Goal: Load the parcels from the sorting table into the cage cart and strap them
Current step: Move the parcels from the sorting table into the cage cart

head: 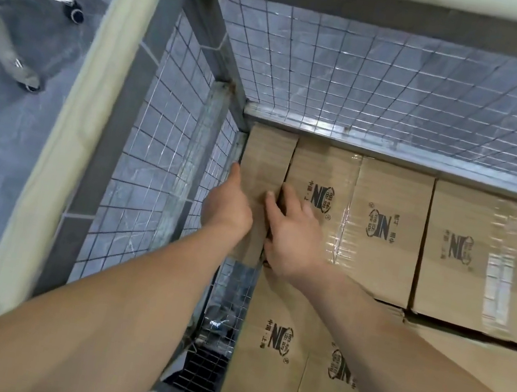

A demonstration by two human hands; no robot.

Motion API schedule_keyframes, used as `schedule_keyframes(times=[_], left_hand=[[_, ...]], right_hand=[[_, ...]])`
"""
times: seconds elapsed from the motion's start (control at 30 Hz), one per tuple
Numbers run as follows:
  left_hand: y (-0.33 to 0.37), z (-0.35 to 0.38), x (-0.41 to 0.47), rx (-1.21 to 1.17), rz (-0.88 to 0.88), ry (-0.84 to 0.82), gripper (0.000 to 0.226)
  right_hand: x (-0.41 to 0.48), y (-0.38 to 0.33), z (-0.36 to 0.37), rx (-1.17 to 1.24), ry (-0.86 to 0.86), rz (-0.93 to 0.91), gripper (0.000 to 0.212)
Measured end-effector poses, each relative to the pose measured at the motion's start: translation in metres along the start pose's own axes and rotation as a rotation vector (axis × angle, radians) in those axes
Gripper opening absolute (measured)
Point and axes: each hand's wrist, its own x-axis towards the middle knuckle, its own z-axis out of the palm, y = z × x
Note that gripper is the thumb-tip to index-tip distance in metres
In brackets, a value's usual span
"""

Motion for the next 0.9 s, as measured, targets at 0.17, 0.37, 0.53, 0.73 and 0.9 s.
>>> schedule_keyframes(times=[0.17, 0.37, 0.53, 0.73, 0.9], left_hand=[[0.004, -0.013, -0.023, 0.056, 0.077, 0.018, 0.074], [0.028, -0.055, -0.090, 0.110, 0.276, 0.046, 0.064], [0.055, -0.120, -0.165, 0.257, 0.503, 0.081, 0.062], [0.120, -0.214, -0.269, 0.328, 0.760, 0.149, 0.067], [0.187, -0.283, -0.359, 0.338, 1.095, 0.267, 0.070]], right_hand=[[-0.013, 0.002, -0.026, 0.116, -0.162, 0.024, 0.095], [-0.073, 0.014, -0.090, 0.283, -0.040, 0.117, 0.077], [-0.149, 0.004, -0.171, 0.301, 0.202, 0.196, 0.061], [-0.250, -0.017, -0.287, 0.231, 0.508, 0.206, 0.063], [-0.336, -0.036, -0.374, 0.138, 0.785, 0.264, 0.065]])
